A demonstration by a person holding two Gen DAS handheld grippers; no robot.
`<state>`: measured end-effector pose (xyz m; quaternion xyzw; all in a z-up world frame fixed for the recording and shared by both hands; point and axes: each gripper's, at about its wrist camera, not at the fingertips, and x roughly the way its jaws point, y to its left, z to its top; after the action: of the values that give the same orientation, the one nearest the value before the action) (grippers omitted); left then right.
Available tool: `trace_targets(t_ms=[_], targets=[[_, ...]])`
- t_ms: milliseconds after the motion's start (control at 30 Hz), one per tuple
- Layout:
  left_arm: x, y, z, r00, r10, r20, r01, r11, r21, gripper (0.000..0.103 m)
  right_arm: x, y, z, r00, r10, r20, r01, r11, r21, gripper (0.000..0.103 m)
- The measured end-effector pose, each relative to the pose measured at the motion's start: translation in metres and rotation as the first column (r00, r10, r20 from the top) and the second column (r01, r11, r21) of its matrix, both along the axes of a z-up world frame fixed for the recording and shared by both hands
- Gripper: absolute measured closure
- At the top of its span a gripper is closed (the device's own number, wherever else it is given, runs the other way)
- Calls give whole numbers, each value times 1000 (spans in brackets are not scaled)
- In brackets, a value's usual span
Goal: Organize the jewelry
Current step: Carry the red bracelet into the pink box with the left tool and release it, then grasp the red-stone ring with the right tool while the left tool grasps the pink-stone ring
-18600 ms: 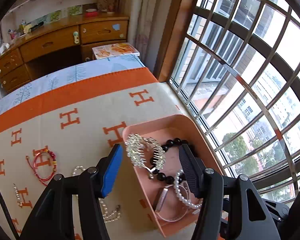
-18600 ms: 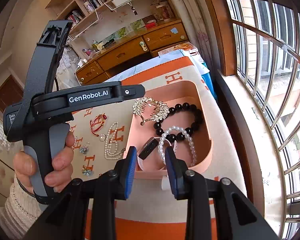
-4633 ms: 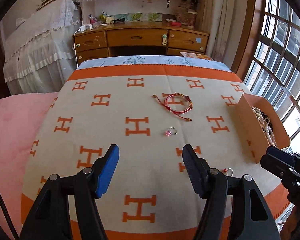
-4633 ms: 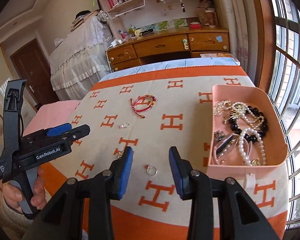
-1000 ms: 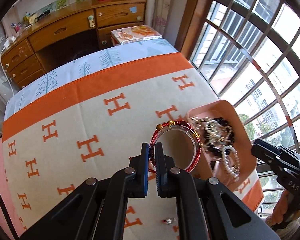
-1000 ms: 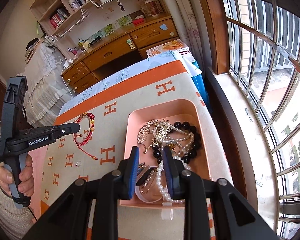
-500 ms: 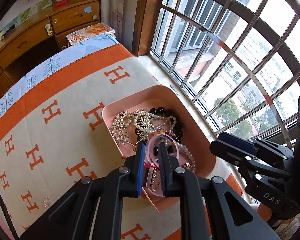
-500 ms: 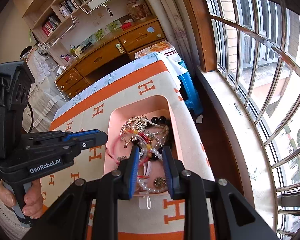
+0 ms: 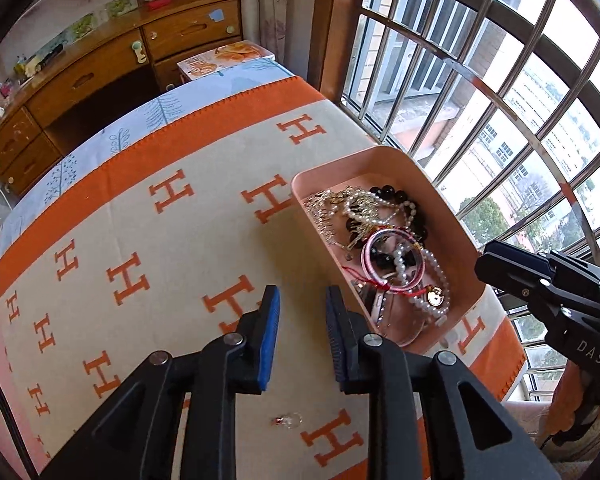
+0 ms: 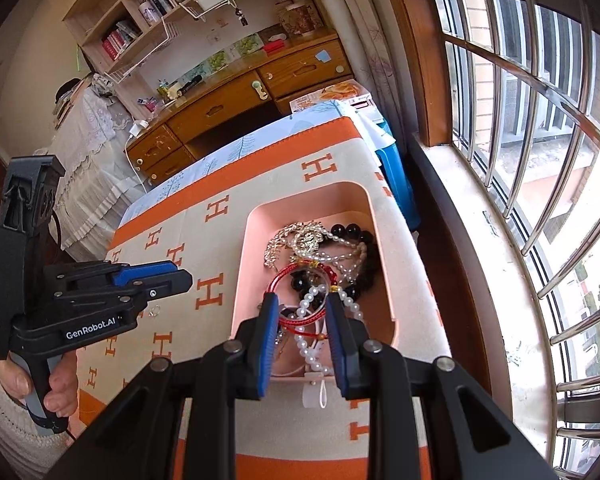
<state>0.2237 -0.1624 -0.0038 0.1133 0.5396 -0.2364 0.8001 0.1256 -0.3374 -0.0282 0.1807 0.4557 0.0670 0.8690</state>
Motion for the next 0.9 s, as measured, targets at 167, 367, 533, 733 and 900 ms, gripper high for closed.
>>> trace_targets(t_ms=[167,367,533,733,900], targets=[[-7,39,1,998,56,14,-56,998,20,55,-3,29,3,995,97,1,-97,995,-18,79],[-17,91,7,989,137,45,-138,990,18,53,-9,71,4,972,235,3,-235,971,-36,79],[-24,136,8,975,215,54,-215,977,-3,50,-12,107,-2,938,347,-15,-347,936,-64,79],[-28,178,-15,958,286,19,-286,958,-13,50,-10,141,-18,890,455,-28,-456,887,-77,75],[-33,188,-38,967,256,-2,-256,967,-13,50,-12,164,-34,835,548,-43,-549,826,-127,69]])
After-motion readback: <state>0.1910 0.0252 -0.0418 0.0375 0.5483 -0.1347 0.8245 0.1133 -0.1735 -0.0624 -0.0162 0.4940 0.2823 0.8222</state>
